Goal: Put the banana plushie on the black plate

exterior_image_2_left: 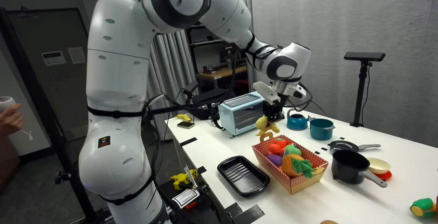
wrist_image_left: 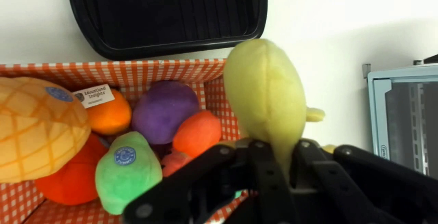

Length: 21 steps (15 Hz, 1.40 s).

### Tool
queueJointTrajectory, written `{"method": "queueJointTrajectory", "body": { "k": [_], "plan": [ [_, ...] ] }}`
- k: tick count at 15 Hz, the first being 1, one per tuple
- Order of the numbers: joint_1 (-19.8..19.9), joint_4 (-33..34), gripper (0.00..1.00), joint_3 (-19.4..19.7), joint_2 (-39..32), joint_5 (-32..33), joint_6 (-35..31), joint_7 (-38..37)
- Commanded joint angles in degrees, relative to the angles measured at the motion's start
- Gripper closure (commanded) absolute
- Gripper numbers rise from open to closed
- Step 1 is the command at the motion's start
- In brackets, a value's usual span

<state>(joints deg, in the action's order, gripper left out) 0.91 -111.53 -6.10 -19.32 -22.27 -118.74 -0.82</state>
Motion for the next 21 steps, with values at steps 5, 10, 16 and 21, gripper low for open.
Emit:
{"method": "queueJointTrajectory", "body": {
  "k": [5, 10, 16, 21],
  "plan": [
    [-1.0, -7.2, 0.97, 2.4, 11.2, 2.0, -1.2, -4.1],
    [-0.6, -12.7, 0.97, 2.7, 11.6, -0.5, -1.1, -2.5],
    [-0.4, -17.7, 0.97, 2.8, 8.7, -1.4, -0.9, -1.8],
    [0.1, -19.0, 0.97, 3.2, 5.8, -2.2, -0.4, -1.7]
  ]
}}
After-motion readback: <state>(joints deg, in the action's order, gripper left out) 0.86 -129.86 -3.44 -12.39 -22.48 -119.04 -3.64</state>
